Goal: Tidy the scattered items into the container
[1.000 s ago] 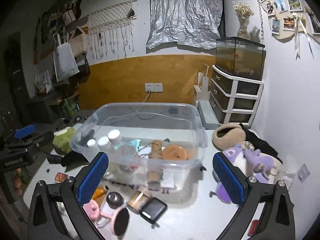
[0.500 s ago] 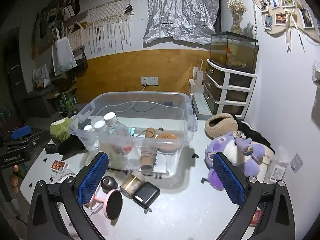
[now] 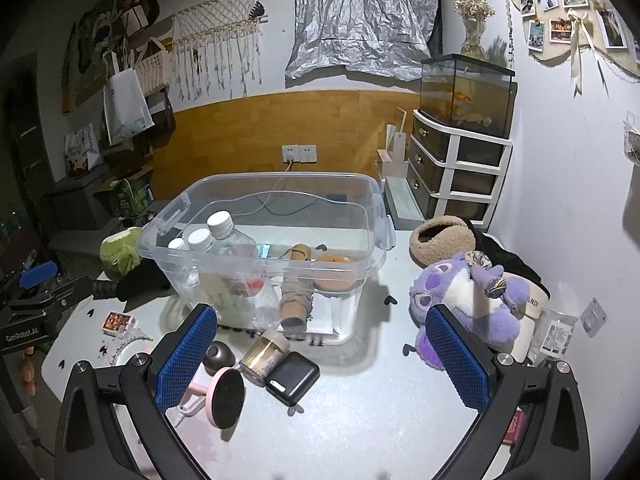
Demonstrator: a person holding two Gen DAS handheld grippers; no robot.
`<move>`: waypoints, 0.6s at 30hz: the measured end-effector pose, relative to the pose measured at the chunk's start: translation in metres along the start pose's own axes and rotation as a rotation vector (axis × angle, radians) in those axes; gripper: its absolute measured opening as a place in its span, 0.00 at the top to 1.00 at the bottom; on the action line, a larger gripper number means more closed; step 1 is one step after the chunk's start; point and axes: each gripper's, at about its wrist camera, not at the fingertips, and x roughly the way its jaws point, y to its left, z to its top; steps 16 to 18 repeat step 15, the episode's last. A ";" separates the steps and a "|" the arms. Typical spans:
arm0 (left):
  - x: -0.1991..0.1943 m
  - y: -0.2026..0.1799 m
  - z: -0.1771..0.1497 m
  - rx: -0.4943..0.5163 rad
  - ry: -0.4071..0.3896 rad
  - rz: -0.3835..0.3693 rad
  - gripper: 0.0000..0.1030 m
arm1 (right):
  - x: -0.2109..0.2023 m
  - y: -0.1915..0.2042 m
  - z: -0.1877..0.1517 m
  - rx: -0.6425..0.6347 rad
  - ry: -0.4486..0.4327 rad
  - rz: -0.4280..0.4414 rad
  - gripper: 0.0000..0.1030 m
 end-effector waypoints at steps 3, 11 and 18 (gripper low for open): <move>0.000 0.001 -0.001 -0.004 0.003 0.000 0.00 | -0.001 0.001 0.000 -0.002 -0.002 0.001 0.00; 0.001 0.001 -0.002 -0.010 0.004 -0.002 0.00 | -0.002 0.003 -0.001 -0.009 -0.002 0.002 0.00; 0.001 0.001 -0.001 -0.009 0.001 0.002 0.00 | -0.001 0.004 0.000 -0.008 0.002 0.002 0.00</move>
